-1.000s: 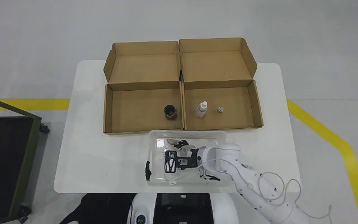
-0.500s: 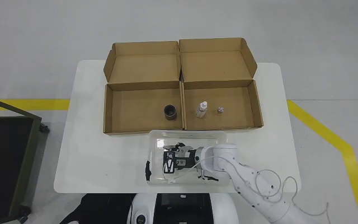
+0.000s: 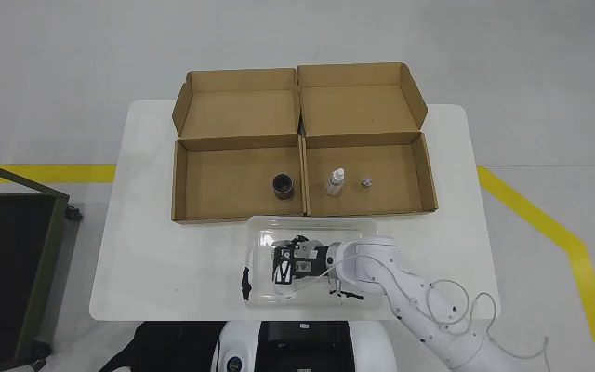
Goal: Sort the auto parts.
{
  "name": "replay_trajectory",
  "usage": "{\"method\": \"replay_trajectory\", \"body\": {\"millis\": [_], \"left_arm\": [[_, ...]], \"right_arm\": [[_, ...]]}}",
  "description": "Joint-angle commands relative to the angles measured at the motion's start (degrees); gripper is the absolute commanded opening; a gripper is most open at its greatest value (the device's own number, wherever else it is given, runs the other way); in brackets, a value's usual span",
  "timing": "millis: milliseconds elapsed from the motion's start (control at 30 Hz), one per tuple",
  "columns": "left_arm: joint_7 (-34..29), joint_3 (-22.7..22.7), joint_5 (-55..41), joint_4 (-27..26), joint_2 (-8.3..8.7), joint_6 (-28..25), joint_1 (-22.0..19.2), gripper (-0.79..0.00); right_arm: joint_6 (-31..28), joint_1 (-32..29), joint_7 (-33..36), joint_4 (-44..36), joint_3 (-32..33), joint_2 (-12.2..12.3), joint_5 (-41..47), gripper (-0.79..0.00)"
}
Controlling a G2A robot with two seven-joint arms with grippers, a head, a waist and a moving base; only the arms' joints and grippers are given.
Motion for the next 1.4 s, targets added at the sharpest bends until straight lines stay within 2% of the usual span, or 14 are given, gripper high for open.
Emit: {"method": "replay_trajectory", "body": {"millis": [0,467,867,1367], "left_arm": [[0.0,0.0,0.0,0.0,0.00,0.0,0.0,0.000],[0.0,0.0,0.0,0.0,0.00,0.0,0.0,0.000],[0.0,0.0,0.0,0.0,0.00,0.0,0.0,0.000],[0.0,0.0,0.0,0.0,0.00,0.0,0.0,0.000]], "right_arm": [[-0.2,-0.4,-0.3,-0.7,0.5,0.2,0.2,-0.785],[-3.7,-4.0,-3.5,-7.0,7.1,1.9,5.3,-0.785],[-6.1,-7.5,-7.6,-13.3,15.7,3.7,12.3,-0.785],[-7.9,-11.1,-11.7,-15.9,24.7,5.3,19.1,-0.785]]}}
